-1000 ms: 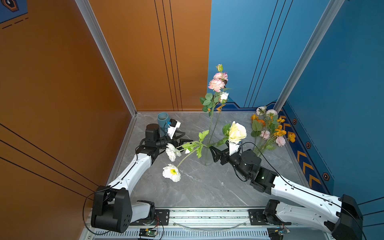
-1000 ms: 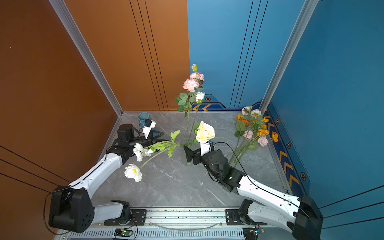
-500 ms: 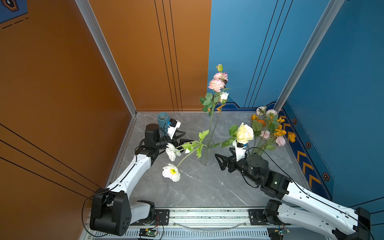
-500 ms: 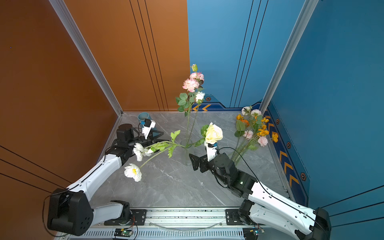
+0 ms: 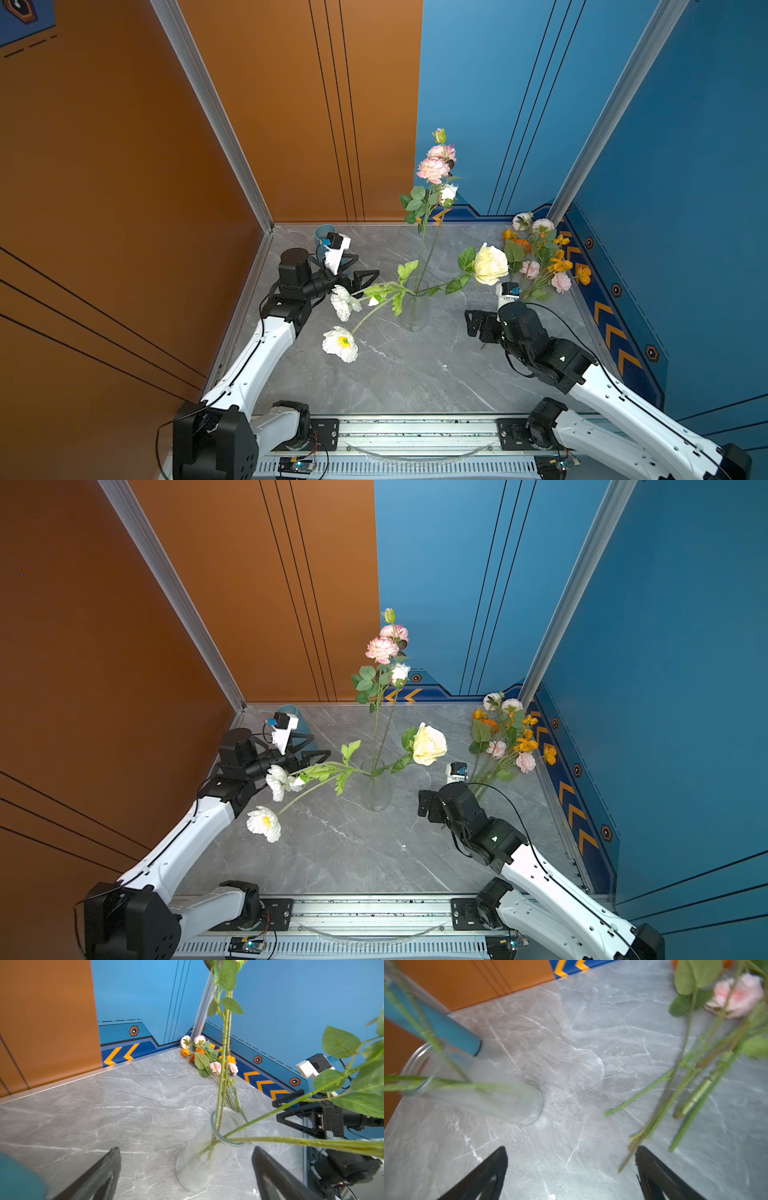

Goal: Arrange the flowers into the vase
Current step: 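Move the open right gripper down to the flower bunch on the table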

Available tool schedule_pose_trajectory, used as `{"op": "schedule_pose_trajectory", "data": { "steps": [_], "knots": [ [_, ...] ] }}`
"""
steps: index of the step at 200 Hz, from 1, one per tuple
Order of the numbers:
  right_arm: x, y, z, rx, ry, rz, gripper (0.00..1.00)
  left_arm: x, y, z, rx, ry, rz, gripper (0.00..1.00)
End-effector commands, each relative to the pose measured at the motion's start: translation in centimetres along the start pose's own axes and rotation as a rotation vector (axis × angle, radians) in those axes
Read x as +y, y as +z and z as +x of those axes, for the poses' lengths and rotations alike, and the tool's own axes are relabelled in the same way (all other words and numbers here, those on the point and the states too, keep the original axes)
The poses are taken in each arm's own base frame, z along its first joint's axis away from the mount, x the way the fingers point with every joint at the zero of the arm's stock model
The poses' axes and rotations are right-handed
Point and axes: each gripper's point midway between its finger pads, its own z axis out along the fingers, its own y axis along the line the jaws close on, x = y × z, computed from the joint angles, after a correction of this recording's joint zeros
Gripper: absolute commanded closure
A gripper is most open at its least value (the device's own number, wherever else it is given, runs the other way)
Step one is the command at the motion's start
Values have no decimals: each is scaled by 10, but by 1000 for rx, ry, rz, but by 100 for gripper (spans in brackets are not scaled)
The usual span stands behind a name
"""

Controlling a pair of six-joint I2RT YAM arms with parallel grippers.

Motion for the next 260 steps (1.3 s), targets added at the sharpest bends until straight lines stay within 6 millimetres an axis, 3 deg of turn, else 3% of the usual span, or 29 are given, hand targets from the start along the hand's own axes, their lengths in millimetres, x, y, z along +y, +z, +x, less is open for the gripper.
{"op": "schedule_pose_trajectory", "data": {
  "steps": [1, 44, 64, 93, 133, 198, 260],
  "knots": [
    [-52, 9, -2, 23, 183, 186, 6, 14, -6, 2, 28, -20, -102, 2],
    [-117, 38, -72, -37, 413, 225, 16, 36, -7, 15, 104, -66, -201, 2],
    [-151, 60, -93, -37, 511, 218, 33, 38, -5, 16, 109, -79, -193, 2],
    [-188, 95, -100, 2, 599, 190, 51, 36, -6, 16, 108, -79, -178, 2],
    [-226, 123, -98, 14, 658, 225, 56, 33, 0, 18, 113, -83, -139, 2],
    [-238, 150, -108, 7, 673, 197, 69, 34, 2, 18, 116, -90, -128, 2],
    [-242, 168, -100, 43, 692, 197, 70, 36, 2, 20, 119, -94, -126, 2]
  ]
}}
